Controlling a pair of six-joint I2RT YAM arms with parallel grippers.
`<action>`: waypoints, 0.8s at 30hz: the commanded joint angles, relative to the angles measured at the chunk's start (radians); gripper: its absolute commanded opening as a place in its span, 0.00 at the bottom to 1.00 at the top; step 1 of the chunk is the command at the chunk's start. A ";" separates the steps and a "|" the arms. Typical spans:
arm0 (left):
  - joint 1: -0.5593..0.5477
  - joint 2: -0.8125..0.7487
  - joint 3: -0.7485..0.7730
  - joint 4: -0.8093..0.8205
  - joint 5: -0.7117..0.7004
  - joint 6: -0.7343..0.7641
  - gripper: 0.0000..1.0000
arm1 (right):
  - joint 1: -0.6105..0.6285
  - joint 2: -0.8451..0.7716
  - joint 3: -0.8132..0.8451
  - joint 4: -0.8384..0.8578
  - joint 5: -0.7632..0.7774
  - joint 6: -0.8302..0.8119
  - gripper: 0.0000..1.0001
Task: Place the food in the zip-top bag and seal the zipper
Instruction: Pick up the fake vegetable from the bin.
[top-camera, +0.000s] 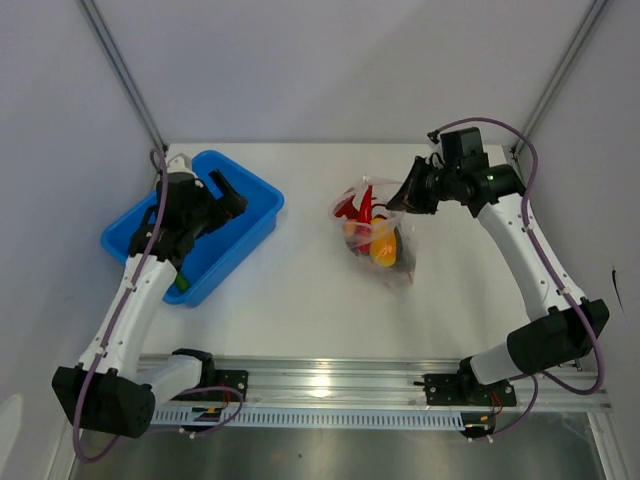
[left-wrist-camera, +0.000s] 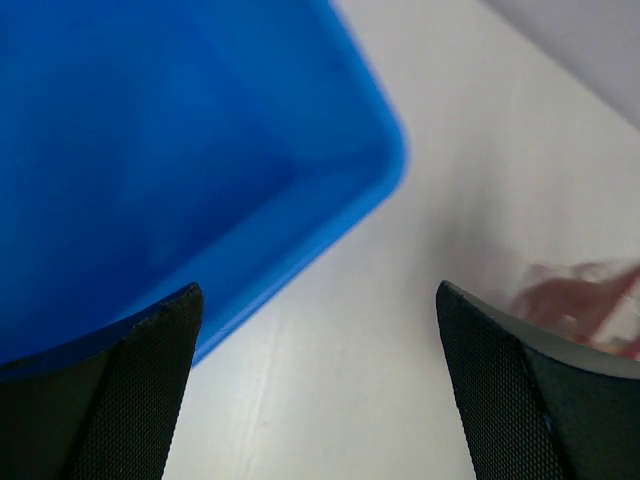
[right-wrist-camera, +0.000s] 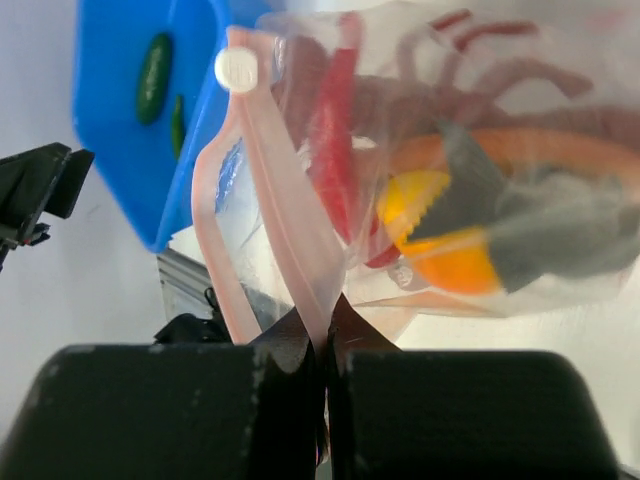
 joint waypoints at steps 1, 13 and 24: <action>0.079 0.038 -0.030 -0.146 -0.067 0.014 0.97 | 0.008 -0.035 -0.032 0.005 0.039 -0.079 0.00; 0.334 0.309 0.017 -0.106 -0.246 0.287 0.97 | 0.011 -0.025 -0.158 0.000 -0.003 -0.157 0.00; 0.481 0.539 0.022 -0.070 -0.223 0.412 0.78 | 0.005 -0.040 -0.190 0.007 -0.002 -0.165 0.00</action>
